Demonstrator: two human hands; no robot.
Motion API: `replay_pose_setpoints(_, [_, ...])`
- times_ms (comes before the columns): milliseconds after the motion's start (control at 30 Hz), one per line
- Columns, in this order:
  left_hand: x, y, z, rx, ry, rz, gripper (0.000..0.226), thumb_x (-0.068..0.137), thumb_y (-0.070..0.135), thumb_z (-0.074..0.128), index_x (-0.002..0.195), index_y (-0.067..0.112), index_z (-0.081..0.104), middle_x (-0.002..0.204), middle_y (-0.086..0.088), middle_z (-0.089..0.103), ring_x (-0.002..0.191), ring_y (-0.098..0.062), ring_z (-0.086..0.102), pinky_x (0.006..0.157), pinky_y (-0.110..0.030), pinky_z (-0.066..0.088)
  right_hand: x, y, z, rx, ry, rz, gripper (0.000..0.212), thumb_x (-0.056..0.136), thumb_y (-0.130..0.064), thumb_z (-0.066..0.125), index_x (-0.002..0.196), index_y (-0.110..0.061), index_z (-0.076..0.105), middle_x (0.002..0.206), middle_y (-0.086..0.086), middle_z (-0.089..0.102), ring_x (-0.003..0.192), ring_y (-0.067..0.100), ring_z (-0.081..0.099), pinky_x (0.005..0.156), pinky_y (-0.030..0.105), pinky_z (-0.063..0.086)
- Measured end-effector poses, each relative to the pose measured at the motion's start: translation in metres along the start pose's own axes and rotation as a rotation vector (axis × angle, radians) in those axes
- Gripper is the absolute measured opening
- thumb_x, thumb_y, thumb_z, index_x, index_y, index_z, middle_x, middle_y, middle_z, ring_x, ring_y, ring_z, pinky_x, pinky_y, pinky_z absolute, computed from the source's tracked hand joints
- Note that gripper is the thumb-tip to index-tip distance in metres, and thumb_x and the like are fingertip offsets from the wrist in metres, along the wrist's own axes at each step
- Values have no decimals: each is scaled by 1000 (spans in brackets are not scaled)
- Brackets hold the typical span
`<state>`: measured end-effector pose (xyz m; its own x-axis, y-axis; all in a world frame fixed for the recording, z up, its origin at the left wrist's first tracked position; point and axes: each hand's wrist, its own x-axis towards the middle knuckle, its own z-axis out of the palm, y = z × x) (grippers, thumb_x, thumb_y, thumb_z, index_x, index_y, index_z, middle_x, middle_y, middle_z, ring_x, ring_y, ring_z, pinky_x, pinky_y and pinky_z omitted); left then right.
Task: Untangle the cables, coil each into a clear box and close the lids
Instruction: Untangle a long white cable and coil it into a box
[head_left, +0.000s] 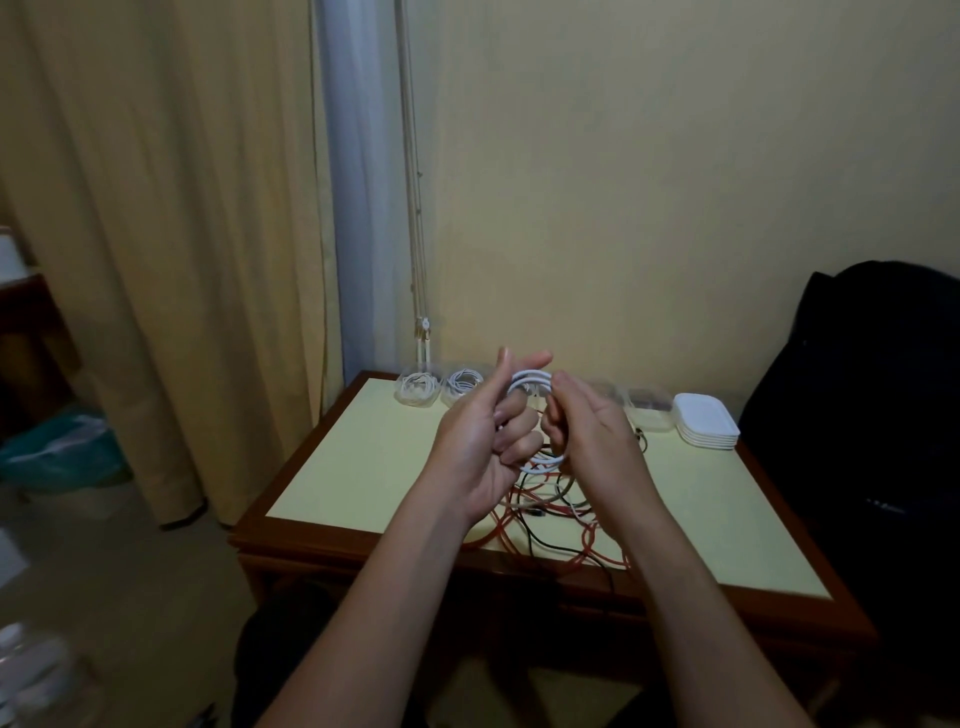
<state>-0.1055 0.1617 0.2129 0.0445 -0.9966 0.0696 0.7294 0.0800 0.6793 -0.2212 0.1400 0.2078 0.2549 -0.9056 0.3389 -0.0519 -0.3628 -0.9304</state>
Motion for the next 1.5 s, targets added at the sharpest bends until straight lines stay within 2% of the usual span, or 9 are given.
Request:
replay_pose_setpoints(200, [-3, 4, -1, 77, -14, 37, 31, 104, 24, 46, 117, 4, 66, 54, 9, 18, 38, 0, 16, 35, -16, 11, 4, -4, -9, -84, -66, -69, 44, 106, -38, 46, 67, -19, 47, 57, -7, 37, 54, 9, 32, 52, 29, 28])
replay_pose_setpoints(433, [5, 35, -18, -114, -38, 0, 35, 105, 24, 44, 103, 3, 71, 49, 9, 24, 39, -2, 13, 32, -16, 14, 22, 0, -37, -307, -70, -119, 35, 97, -50, 59, 79, -21, 69, 62, -12, 46, 56, 4, 39, 52, 19, 32])
replay_pose_setpoints(567, [12, 48, -30, -151, -19, 21, 34, 105, 23, 43, 100, 3, 70, 47, 9, 25, 35, -3, 17, 31, -16, 15, 45, 46, -42, -517, -200, -70, 35, 94, -44, 66, 75, -16, 61, 63, -7, 52, 54, 4, 45, 53, 23, 36])
replay_pose_setpoints(700, [21, 62, -52, -205, 3, 49, 31, 106, 24, 42, 103, 4, 67, 47, 8, 25, 37, -5, 14, 31, -17, 15, 59, 122, -23, -860, -332, 115, 42, 100, -44, 54, 79, -10, 69, 79, 9, 70, 70, 24, 65, 64, 36, 51])
replay_pose_setpoints(833, [22, 64, -73, -236, 46, 35, 31, 105, 24, 43, 103, 5, 68, 46, 8, 25, 43, -5, 8, 32, -19, 14, 60, 150, 4, -304, -370, 679, 54, 105, -47, 44, 106, 2, 65, 91, 23, 75, 68, 36, 71, 65, 44, 61])
replay_pose_setpoints(900, [20, 65, -80, -243, 58, 41, 37, 106, 24, 42, 99, 4, 73, 46, 8, 25, 43, -5, 8, 33, -20, 13, 76, 141, 10, 73, -295, 775, 53, 106, -43, 45, 115, 7, 60, 103, 25, 74, 83, 35, 75, 67, 40, 62])
replay_pose_setpoints(1100, [23, 88, -72, -244, 23, 106, 33, 107, 25, 39, 99, 7, 65, 57, 9, 9, 43, -8, 5, 31, -22, 14, 174, 55, -4, 622, -13, 491, 32, 108, -18, 46, 124, 7, 59, 106, 16, 72, 73, 18, 76, 59, 26, 60])
replay_pose_setpoints(1267, [41, 103, -50, -169, 18, 158, 28, 107, 25, 41, 100, 8, 62, 56, 7, 7, 43, -10, 3, 31, -22, 13, 222, -47, -27, 594, 52, 170, 11, 104, -12, 53, 98, -13, 63, 80, 0, 76, 74, 12, 75, 66, 27, 61])
replay_pose_setpoints(1500, [54, 118, -25, -143, -47, 208, 28, 107, 25, 40, 101, 9, 62, 59, 8, 6, 42, -10, 5, 30, -21, 15, 243, -96, -50, 375, 130, -117, 9, 100, -15, 62, 97, -13, 70, 87, 1, 75, 85, 14, 73, 81, 32, 61])
